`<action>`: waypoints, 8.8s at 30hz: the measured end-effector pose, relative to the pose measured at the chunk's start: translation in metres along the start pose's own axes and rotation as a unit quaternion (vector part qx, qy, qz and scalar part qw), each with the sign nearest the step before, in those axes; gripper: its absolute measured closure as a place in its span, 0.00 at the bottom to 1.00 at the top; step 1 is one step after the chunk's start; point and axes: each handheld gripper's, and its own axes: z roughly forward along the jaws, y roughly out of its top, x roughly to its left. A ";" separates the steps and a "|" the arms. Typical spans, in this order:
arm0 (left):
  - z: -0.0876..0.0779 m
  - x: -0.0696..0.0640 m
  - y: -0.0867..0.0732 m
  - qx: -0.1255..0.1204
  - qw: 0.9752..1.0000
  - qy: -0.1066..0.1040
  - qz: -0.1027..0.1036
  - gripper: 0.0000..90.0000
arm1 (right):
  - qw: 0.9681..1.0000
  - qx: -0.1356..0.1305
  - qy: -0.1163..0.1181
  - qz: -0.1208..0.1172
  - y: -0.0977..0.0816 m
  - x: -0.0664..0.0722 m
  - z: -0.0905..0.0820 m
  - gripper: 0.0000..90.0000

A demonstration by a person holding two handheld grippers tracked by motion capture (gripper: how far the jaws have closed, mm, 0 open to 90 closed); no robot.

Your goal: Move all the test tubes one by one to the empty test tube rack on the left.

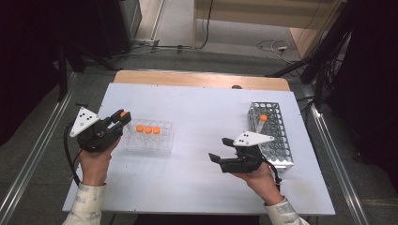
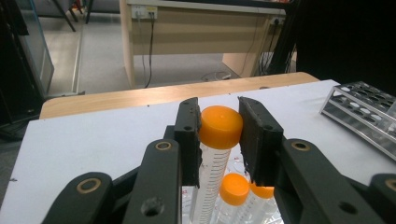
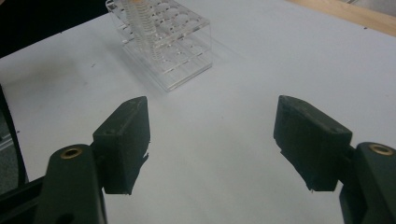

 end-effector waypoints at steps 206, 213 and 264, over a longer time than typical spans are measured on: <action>0.012 -0.106 -0.017 0.057 0.978 -0.195 0.048 0.79 | 0.998 0.030 0.034 -0.031 0.022 0.043 0.044 0.25; -0.003 -0.079 -0.001 0.043 0.983 -0.176 0.023 0.79 | 1.000 0.025 0.008 0.007 0.005 0.016 0.028 0.24; -0.006 0.024 -0.015 -0.012 1.000 -0.001 0.006 0.79 | 0.999 0.012 -0.033 0.041 -0.009 -0.013 0.002 0.24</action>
